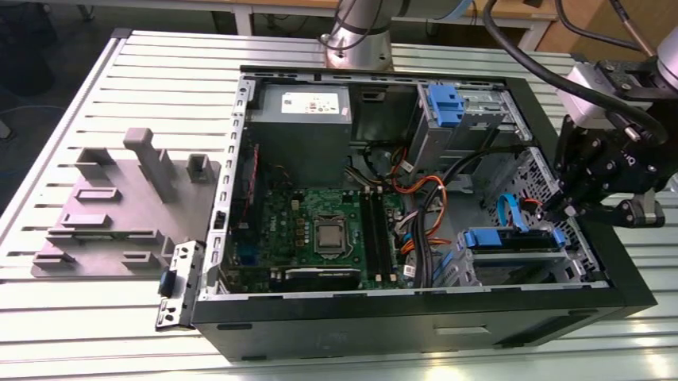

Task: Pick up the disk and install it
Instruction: 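Insert the second disk wire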

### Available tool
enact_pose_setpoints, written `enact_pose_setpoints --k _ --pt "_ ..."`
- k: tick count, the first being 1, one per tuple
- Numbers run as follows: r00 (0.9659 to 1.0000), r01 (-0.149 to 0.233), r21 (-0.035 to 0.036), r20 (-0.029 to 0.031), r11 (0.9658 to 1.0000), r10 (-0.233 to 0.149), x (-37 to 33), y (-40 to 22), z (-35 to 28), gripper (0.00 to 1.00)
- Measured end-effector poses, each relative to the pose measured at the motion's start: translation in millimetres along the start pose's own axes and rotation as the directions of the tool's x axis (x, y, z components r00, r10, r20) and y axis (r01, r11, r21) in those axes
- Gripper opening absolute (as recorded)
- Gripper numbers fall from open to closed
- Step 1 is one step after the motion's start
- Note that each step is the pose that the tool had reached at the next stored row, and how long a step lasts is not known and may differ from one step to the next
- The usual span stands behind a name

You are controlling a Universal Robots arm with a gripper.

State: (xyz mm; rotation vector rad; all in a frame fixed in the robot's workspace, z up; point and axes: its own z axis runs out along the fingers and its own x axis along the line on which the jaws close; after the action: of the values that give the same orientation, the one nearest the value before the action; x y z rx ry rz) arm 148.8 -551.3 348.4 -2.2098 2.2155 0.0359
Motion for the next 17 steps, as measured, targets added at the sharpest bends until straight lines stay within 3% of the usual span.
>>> enact_pose_setpoints --k 17 --pt "1.0000 0.000 0.0012 0.0000 1.0000 0.000 -0.3 3.2 0.1 0.16"
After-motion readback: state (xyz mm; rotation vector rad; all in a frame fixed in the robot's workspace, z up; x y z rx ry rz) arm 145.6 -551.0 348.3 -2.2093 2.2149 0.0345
